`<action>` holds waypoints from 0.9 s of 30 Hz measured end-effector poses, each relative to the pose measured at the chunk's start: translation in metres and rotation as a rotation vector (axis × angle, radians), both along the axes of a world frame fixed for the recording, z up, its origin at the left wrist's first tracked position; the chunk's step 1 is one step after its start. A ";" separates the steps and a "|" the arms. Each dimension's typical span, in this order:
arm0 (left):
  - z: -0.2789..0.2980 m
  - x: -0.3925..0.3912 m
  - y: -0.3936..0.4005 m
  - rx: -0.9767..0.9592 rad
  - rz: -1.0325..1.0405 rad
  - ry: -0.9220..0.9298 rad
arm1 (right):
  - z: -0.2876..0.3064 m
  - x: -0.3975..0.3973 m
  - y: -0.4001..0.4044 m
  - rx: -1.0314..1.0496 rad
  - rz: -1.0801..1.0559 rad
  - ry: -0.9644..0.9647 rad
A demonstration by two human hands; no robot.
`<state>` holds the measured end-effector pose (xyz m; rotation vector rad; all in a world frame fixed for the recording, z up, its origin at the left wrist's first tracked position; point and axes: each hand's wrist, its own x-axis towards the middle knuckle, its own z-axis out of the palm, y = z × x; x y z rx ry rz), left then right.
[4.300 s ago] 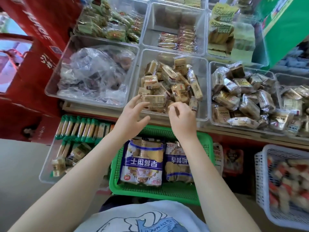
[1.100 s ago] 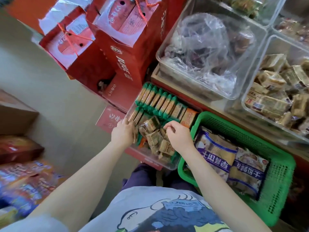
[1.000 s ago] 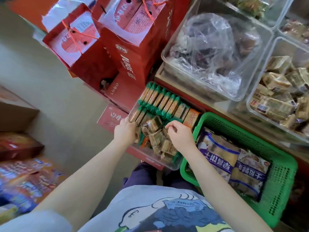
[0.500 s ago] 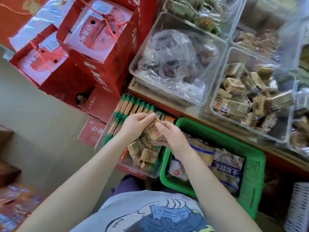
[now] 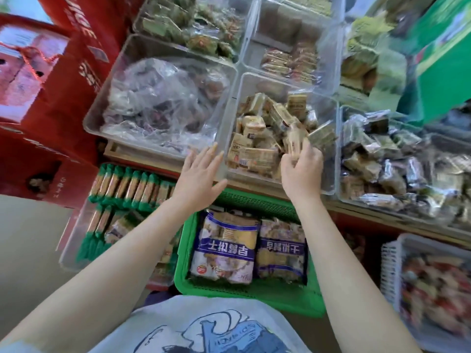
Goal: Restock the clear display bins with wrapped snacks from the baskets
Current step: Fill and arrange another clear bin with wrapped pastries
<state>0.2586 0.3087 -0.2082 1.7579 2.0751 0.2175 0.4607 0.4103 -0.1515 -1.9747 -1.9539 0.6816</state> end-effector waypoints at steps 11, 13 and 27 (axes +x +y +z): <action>0.020 -0.007 0.005 -0.036 0.031 -0.197 | -0.020 -0.009 -0.045 0.348 0.102 -0.135; 0.029 -0.010 -0.008 0.045 0.140 -0.368 | -0.021 -0.023 -0.064 0.322 0.252 0.048; -0.083 -0.065 -0.177 -0.609 0.465 -0.278 | -0.110 -0.115 -0.183 -0.523 0.435 0.057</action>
